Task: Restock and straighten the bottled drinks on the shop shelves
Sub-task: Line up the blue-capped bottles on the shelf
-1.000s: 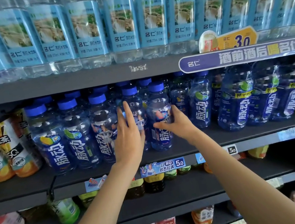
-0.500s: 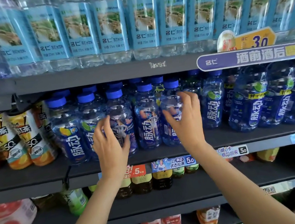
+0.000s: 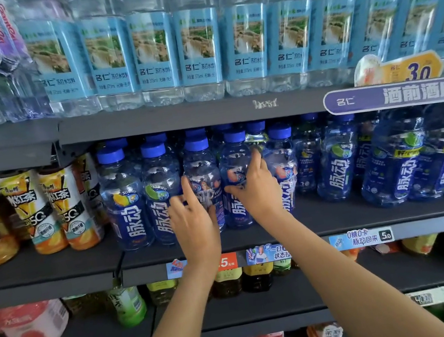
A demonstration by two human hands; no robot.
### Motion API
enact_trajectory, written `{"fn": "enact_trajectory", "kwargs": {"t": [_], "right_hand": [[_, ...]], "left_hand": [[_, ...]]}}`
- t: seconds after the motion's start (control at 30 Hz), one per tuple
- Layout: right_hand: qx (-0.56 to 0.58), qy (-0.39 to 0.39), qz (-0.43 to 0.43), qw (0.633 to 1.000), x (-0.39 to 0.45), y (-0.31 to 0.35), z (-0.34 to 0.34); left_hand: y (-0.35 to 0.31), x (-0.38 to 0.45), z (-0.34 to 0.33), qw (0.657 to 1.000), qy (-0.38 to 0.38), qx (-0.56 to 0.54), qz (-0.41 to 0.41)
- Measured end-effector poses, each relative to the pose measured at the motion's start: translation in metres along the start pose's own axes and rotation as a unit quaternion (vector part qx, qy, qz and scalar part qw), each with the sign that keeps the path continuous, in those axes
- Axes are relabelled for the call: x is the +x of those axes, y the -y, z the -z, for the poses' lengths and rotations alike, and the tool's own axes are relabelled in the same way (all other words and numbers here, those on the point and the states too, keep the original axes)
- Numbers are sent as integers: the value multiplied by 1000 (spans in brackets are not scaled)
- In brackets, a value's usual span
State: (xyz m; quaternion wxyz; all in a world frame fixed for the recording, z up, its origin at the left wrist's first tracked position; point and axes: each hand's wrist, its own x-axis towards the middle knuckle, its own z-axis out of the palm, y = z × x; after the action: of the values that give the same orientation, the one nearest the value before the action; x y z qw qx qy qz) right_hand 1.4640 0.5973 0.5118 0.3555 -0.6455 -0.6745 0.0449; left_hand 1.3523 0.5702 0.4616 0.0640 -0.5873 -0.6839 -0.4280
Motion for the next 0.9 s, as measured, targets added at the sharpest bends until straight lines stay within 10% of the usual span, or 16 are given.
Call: {"fn": "enact_trajectory", "kwargs": {"t": [0.57,0.77,0.9], "right_hand": [[-28,-2,22,999,-7,4,17],[18,-193,20,981,-17,-30,43],[71,-24,-107,991,-3,-60,42]], "left_hand": [[1,-1,3,999,-29,-34,4],[-12,-1,10,986,-103,-58,-119],[-31,7,3,985,-86,-6,-149]]}}
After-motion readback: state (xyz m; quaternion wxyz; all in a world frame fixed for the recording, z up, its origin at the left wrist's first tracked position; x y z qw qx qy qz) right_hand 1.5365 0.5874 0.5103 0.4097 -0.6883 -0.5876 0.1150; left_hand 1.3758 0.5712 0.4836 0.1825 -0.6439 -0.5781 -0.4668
